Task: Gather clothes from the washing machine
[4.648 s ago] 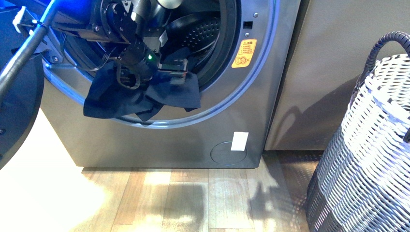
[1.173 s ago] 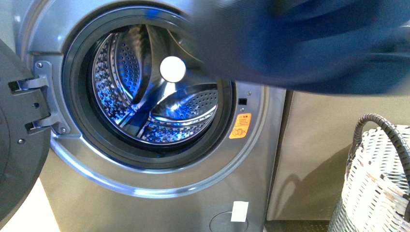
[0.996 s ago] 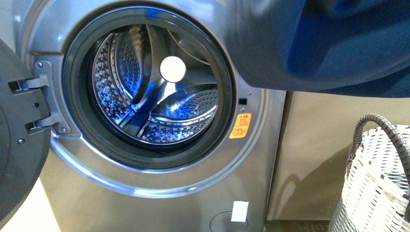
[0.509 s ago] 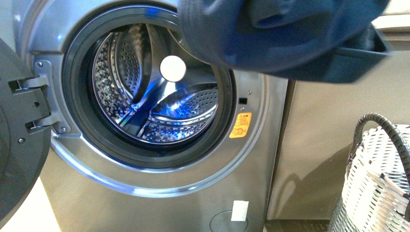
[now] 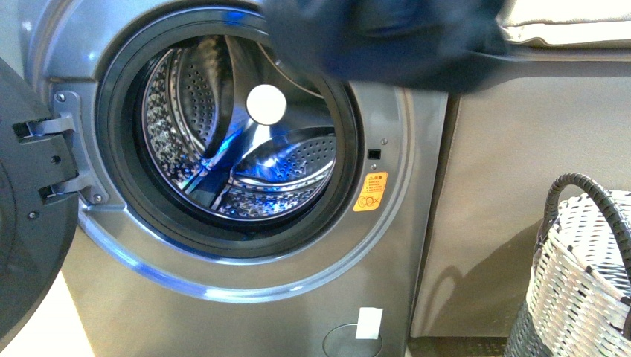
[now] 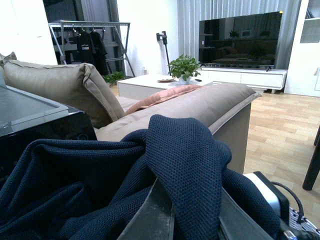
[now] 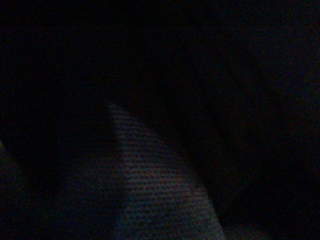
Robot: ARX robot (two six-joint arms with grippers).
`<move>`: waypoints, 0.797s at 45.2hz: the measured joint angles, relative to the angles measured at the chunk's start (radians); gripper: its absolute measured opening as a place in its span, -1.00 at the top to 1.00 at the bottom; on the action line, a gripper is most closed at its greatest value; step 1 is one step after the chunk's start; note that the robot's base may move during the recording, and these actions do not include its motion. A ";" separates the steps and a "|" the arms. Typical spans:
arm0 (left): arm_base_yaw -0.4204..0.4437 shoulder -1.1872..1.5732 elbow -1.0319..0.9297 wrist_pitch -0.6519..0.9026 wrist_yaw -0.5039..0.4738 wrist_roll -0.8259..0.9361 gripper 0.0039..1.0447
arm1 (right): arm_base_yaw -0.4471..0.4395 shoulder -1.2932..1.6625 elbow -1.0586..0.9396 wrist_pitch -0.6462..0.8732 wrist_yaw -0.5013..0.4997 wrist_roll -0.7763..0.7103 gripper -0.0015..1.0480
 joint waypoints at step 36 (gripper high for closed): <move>0.000 -0.001 0.003 0.001 0.008 0.000 -0.13 | -0.164 -0.096 -0.093 0.080 0.094 0.103 0.79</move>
